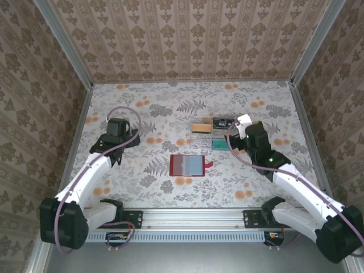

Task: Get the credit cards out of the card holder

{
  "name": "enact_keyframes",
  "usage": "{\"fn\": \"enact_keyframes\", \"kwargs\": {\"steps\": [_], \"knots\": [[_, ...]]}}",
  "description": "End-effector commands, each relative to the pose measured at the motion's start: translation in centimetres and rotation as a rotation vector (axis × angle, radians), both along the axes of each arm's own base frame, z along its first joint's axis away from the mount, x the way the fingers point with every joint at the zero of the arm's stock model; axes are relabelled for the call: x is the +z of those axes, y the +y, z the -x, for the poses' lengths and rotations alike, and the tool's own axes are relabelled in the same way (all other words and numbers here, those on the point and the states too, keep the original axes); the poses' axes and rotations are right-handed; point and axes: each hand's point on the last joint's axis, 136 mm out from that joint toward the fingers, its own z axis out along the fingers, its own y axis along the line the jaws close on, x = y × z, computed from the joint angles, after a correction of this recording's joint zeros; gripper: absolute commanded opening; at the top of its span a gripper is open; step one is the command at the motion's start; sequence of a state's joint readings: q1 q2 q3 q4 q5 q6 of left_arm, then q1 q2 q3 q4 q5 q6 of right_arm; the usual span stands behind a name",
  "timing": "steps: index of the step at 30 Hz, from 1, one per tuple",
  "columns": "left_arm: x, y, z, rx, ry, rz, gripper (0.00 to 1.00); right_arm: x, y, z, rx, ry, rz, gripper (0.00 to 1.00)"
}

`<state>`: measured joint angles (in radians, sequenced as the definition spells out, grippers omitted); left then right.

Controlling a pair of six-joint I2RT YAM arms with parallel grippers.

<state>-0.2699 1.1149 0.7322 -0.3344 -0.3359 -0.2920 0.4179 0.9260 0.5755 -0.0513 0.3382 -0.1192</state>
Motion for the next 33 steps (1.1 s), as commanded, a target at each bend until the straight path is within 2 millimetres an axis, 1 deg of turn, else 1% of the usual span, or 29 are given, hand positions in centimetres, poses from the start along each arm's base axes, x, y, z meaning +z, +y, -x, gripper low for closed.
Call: {"fn": "enact_keyframes", "kwargs": {"steps": [1, 3, 6, 8, 10, 12, 14, 16, 18, 21, 22, 26, 29, 30, 33], "knots": [[0.0, 2.3, -1.7, 0.012, -0.044, -0.197, 1.00, 0.7, -1.8, -0.1, -0.128, -0.132, -0.137, 1.00], [-0.6, 2.8, -2.6, 0.019, -0.052, -0.233, 1.00, -0.3, -3.6, 0.2, -0.211, -0.134, -0.132, 1.00], [-2.2, 3.2, -4.0, 0.024, -0.084, -0.226, 1.00, -1.5, -6.0, 0.4, -0.314, -0.169, -0.152, 1.00], [-2.6, 3.8, -4.9, 0.054, -0.140, -0.220, 1.00, -1.8, -6.9, 0.1, -0.340, -0.199, -0.192, 1.00], [-3.1, 3.8, -5.8, 0.037, -0.187, -0.176, 1.00, -1.8, -7.4, -0.7, -0.351, -0.220, -0.223, 1.00], [-3.3, 4.0, -6.5, 0.022, -0.229, -0.168, 1.00, -2.3, -7.9, -1.6, -0.366, -0.222, -0.234, 1.00], [-3.5, 4.3, -7.1, 0.009, -0.259, -0.137, 1.00, -2.8, -8.1, -2.5, -0.370, -0.221, -0.238, 1.00], [-4.0, 4.3, -7.7, -0.036, -0.238, -0.090, 1.00, -3.3, -8.3, -3.5, -0.366, -0.225, -0.242, 1.00], [-3.8, 5.0, -8.0, -0.033, -0.259, -0.084, 1.00, -3.8, -8.5, -4.4, -0.365, -0.216, -0.244, 1.00], [-3.9, 6.2, -8.1, -0.020, -0.314, -0.025, 1.00, -5.4, -8.8, -5.5, -0.358, -0.169, -0.229, 1.00], [-4.1, 6.0, -8.0, -0.032, -0.303, -0.021, 1.00, -5.5, -9.0, -5.8, -0.358, -0.174, -0.229, 1.00], [-3.9, 4.1, -7.9, -0.142, -0.349, -0.009, 1.00, -5.9, -9.0, -6.5, -0.325, -0.133, -0.250, 1.00], [-4.9, 2.9, -7.8, -0.201, -0.378, -0.025, 1.00, -6.1, -8.6, -7.0, -0.283, -0.097, -0.269, 1.00], [-4.9, 2.6, -7.9, -0.219, -0.395, -0.042, 1.00, -6.3, -8.5, -7.2, -0.272, -0.088, -0.274, 1.00], [-5.1, 2.5, -7.8, -0.216, -0.381, -0.047, 1.00, -6.3, -8.3, -7.4, -0.249, -0.078, -0.288, 1.00]]}}
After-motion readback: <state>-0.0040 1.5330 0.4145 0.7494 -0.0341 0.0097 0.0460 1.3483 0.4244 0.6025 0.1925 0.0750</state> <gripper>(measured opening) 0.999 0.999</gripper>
